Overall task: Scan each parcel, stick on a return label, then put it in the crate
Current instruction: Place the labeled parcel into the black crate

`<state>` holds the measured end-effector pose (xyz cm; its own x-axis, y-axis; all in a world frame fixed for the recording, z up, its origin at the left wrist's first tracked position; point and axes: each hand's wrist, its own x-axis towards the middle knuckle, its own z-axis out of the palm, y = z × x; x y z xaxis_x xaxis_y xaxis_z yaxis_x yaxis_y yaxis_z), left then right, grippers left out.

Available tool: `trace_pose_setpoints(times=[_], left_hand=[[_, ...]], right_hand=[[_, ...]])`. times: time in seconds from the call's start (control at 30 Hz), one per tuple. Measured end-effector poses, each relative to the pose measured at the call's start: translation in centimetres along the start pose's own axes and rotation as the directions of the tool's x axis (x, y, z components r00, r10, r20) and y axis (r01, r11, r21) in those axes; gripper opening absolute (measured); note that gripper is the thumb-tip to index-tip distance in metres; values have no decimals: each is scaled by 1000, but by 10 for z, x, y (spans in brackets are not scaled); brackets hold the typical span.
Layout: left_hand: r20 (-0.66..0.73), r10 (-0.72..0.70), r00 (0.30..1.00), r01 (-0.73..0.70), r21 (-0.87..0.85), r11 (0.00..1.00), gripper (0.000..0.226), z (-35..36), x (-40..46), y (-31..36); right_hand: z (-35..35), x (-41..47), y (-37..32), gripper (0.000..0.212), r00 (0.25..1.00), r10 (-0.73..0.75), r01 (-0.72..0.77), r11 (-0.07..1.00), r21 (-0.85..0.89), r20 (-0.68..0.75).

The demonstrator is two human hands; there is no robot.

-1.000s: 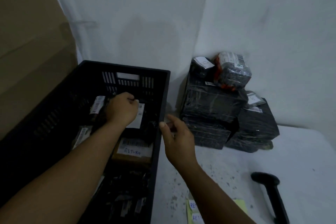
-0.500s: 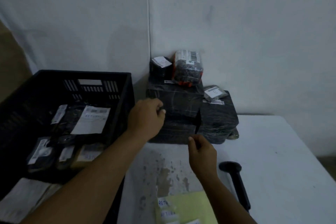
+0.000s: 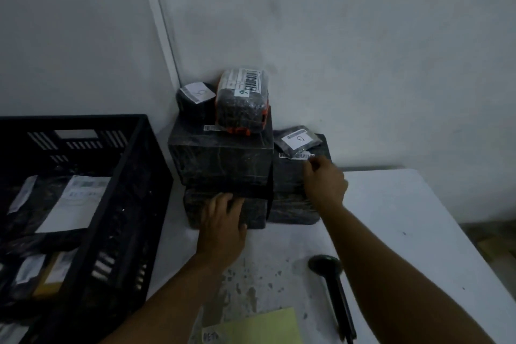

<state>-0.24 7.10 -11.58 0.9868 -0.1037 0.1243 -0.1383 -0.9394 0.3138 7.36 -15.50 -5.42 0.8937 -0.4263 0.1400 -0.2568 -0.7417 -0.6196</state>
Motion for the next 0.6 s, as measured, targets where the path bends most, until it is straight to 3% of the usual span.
trace_pose_setpoints(times=[0.17,0.3,0.43,0.53,0.6], left_hand=[[-14,-12,1000,12,0,1000,53,15,1,-3],[-27,-23,999,23,-13,1000,49,25,0,-5],[-42,-33,999,33,-1,999,44,34,1,-6],[-44,-57,997,56,-18,998,42,36,2,-5],[-54,-59,997,58,-27,998,41,35,2,-5]], right_hand=[[18,69,-11,55,1000,12,-11,993,-120,7],[31,102,-11,88,986,81,-47,972,-230,144],[35,106,-9,94,976,107,-56,965,-257,190],[31,106,-14,94,989,95,-80,989,-126,112],[27,104,-16,86,998,18,-26,992,122,67]])
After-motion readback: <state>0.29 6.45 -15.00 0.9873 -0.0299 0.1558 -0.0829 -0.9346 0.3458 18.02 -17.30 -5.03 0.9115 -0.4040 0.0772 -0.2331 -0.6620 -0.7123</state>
